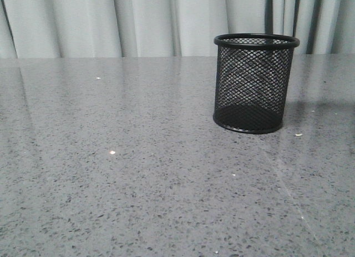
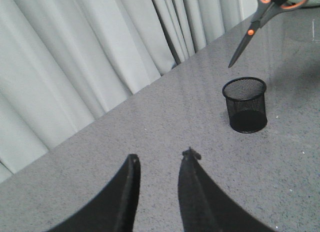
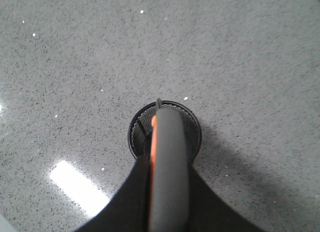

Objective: Put scissors into bucket

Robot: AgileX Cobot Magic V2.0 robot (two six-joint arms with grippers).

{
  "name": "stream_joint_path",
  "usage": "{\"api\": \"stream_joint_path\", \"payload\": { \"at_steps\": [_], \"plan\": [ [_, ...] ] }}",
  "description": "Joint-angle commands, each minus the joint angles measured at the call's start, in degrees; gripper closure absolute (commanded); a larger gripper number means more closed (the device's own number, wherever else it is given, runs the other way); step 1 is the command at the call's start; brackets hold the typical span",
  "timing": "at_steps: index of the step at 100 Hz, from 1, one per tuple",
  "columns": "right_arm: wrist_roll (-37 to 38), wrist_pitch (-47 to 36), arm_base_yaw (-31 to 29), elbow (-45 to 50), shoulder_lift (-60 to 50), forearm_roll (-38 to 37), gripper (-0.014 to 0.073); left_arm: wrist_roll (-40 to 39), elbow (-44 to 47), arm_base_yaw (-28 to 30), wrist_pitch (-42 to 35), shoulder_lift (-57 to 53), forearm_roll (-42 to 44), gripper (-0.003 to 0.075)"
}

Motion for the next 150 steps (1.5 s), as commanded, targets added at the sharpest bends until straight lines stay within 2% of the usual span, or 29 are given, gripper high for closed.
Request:
{"api": "stream_joint_path", "payload": {
  "at_steps": [1, 16, 54, 72, 114, 121, 126, 138, 145, 150],
  "plan": [
    [1.5, 1.4, 1.1, -1.8, 0.8, -0.2, 0.0656, -0.8, 2.5, -0.3, -7.5, -1.1, -1.2, 0.0551],
    [3.5, 1.4, 3.4, -1.8, 3.3, -5.5, 0.0656, -0.8, 4.4, -0.3, -8.8, -2.2, -1.4, 0.0551],
    [4.0, 1.4, 5.7, -1.7, 6.6, -5.9, 0.0656, -0.8, 4.9, -0.3, -9.5, -2.2, -1.4, 0.0551],
    [4.0, 1.4, 5.7, -1.7, 9.9, -10.4, 0.0656, -0.8, 4.9, -0.3, -9.9, -2.2, -1.4, 0.0551],
    [4.0, 1.4, 5.7, -1.7, 16.2, -8.1, 0.0645, -0.8, 4.9, -0.3, -9.9, -2.2, -1.6, 0.0551],
    [4.0, 1.4, 5.7, -1.7, 17.1, -8.0, 0.0587, -0.8, 4.9, -0.3, -9.9, -2.2, -1.6, 0.0551],
    [4.0, 1.3, 5.7, -1.7, 17.6, -8.0, 0.0510, -0.8, 4.9, -0.3, -9.9, -2.2, -1.6, 0.0551],
    [4.0, 0.3, 5.7, -1.8, 17.8, -8.0, 0.0261, -0.8, 4.9, -0.3, -9.9, -2.2, -1.6, 0.0551],
    [4.0, 0.2, 5.7, -2.2, 17.5, -8.0, 0.0163, -0.8, 4.9, -0.3, -9.9, -2.2, -1.6, 0.0551],
    [4.0, 0.2, 5.7, -2.7, 17.5, -8.0, 0.0129, -0.8, 4.9, -0.3, -9.9, -2.2, -1.6, 0.0551]
  ]
}}
